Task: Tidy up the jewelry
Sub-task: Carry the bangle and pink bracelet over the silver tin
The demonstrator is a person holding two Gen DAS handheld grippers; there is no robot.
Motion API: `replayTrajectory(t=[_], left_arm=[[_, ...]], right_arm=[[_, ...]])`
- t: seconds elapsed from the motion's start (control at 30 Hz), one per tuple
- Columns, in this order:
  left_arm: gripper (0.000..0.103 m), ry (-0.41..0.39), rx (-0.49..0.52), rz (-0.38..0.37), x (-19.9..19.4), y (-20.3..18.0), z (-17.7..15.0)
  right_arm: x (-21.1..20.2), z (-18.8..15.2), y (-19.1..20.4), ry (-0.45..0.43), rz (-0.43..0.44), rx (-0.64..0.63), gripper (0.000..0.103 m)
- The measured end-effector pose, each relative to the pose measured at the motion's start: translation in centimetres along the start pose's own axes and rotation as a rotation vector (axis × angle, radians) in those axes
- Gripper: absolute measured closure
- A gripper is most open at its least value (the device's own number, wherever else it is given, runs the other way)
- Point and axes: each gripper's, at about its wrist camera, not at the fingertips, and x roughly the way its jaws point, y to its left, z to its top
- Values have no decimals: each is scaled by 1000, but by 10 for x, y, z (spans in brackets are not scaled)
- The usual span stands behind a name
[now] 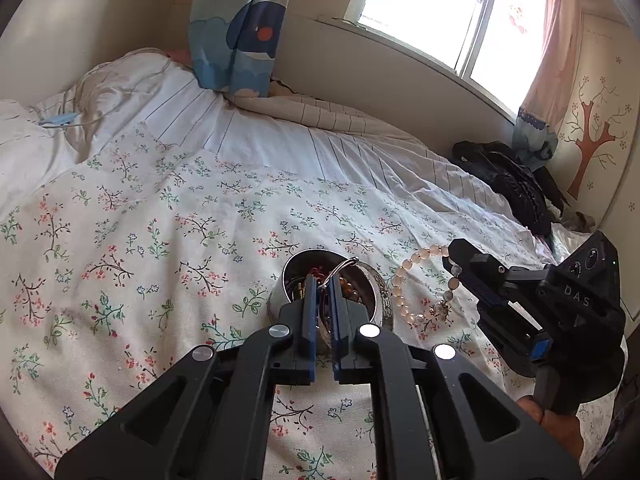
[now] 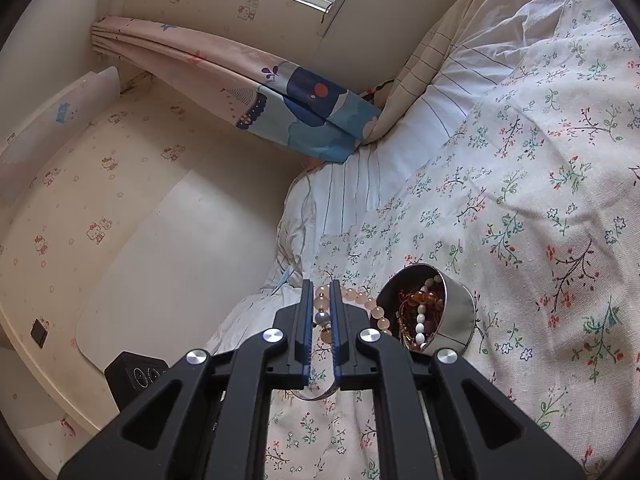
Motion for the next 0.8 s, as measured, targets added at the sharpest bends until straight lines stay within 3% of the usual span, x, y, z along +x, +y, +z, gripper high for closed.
replayTrajectory(t=[0.8], left_arm=[[98,0,-9,-6,31,-3,17]], right_arm=[[27,23,-19,-6,-4,19,94]])
